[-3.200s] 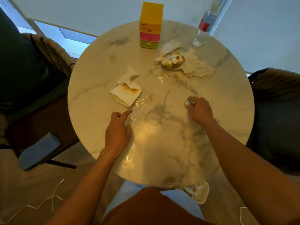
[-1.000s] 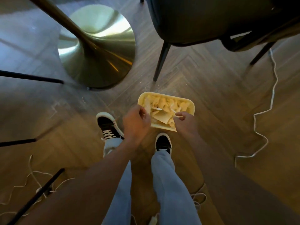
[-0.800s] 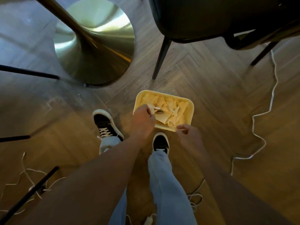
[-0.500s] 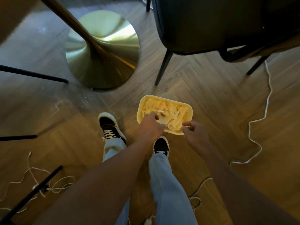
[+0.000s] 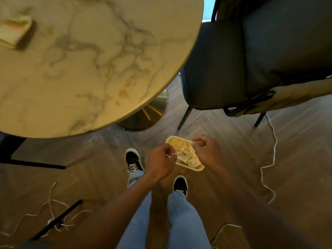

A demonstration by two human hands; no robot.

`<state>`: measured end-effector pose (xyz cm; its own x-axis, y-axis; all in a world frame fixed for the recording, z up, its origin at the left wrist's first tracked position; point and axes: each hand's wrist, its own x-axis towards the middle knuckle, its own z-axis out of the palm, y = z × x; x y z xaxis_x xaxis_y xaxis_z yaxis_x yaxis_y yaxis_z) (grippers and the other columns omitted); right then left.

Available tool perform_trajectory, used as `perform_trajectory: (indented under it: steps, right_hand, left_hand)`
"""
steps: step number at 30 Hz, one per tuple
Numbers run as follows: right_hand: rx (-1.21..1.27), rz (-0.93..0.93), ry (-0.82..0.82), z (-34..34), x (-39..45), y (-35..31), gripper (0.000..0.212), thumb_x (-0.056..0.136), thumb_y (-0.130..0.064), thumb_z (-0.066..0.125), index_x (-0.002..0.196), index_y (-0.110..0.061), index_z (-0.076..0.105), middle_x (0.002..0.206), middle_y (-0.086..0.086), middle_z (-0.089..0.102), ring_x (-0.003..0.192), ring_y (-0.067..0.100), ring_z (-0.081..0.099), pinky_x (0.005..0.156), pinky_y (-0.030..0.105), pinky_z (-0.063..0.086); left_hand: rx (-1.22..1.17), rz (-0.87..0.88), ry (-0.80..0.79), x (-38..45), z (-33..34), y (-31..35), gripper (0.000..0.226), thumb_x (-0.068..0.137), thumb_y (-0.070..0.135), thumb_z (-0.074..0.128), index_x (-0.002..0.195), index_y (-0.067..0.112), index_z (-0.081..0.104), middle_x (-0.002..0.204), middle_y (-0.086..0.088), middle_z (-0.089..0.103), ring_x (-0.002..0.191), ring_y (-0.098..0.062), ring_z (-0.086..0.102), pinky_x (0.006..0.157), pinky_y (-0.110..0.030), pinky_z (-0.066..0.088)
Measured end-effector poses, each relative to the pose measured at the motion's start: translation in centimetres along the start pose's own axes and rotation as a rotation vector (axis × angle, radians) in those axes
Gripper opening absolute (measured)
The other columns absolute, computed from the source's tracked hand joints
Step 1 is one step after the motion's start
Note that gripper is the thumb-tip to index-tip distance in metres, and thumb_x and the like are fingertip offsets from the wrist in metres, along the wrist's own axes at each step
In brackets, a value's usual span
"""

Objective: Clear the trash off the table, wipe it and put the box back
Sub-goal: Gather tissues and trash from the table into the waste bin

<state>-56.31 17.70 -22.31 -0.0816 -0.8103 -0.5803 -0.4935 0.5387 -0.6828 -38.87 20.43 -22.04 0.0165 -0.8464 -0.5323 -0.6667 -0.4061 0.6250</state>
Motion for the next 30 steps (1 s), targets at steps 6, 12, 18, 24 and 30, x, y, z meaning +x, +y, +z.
perform_trajectory:
  steps: [6, 12, 18, 24, 30]
  right_hand:
    - [0.013, -0.13, 0.009, -3.6, -5.2, -8.9, 0.019, 0.095, -0.026, 0.056, 0.112, -0.028, 0.063, 0.1, -0.01, 0.06, 0.093, 0.007, 0.058, 0.067, 0.017, 0.044]
    - [-0.016, -0.285, -0.027, -4.8, -8.1, -16.9, 0.018, 0.094, -0.024, 0.057, 0.112, -0.026, 0.061, 0.1, -0.003, 0.064, 0.086, 0.007, 0.061, 0.062, 0.014, 0.043]
    - [-0.085, -0.393, -0.11, -3.1, -8.3, -23.5, 0.013, 0.091, -0.028, 0.061, 0.104, -0.028, 0.064, 0.096, -0.003, 0.065, 0.091, 0.011, 0.061, 0.076, 0.022, 0.048]
    - [-0.198, -0.414, -0.162, 0.1, -5.6, -29.7, 0.021, 0.092, -0.032, 0.06, 0.111, -0.025, 0.065, 0.098, -0.006, 0.063, 0.094, 0.011, 0.061, 0.085, 0.028, 0.051]
    - [-0.226, -0.393, -0.105, 3.0, -1.9, -35.4, 0.02, 0.092, -0.034, 0.059, 0.107, -0.024, 0.067, 0.098, 0.002, 0.067, 0.087, 0.016, 0.065, 0.074, 0.026, 0.049]
  left_hand:
    - [-0.099, 0.12, 0.148, -5.8, -8.9, 4.0, 0.006, 0.087, 0.022, 0.066, 0.085, 0.026, 0.064, 0.08, 0.011, 0.065, 0.076, -0.001, 0.06, 0.069, -0.017, 0.048]
    - [-0.194, 0.126, 0.273, -9.7, -16.4, 4.7, 0.003, 0.084, 0.022, 0.07, 0.087, 0.023, 0.068, 0.081, 0.011, 0.067, 0.076, 0.0, 0.061, 0.067, -0.013, 0.045]
    - [-0.188, 0.072, 0.336, -10.8, -22.8, 2.8, 0.005, 0.085, 0.022, 0.069, 0.087, 0.026, 0.066, 0.083, 0.009, 0.067, 0.077, -0.003, 0.062, 0.061, -0.011, 0.043]
    - [-0.157, 0.075, 0.374, -8.2, -30.0, 0.3, 0.007, 0.085, 0.026, 0.069, 0.091, 0.026, 0.067, 0.088, 0.007, 0.066, 0.078, -0.004, 0.062, 0.067, -0.02, 0.05]
    - [-0.136, 0.112, 0.327, -3.4, -37.0, 0.3, 0.007, 0.084, 0.029, 0.069, 0.088, 0.032, 0.066, 0.086, 0.012, 0.065, 0.077, -0.002, 0.062, 0.064, -0.015, 0.045]
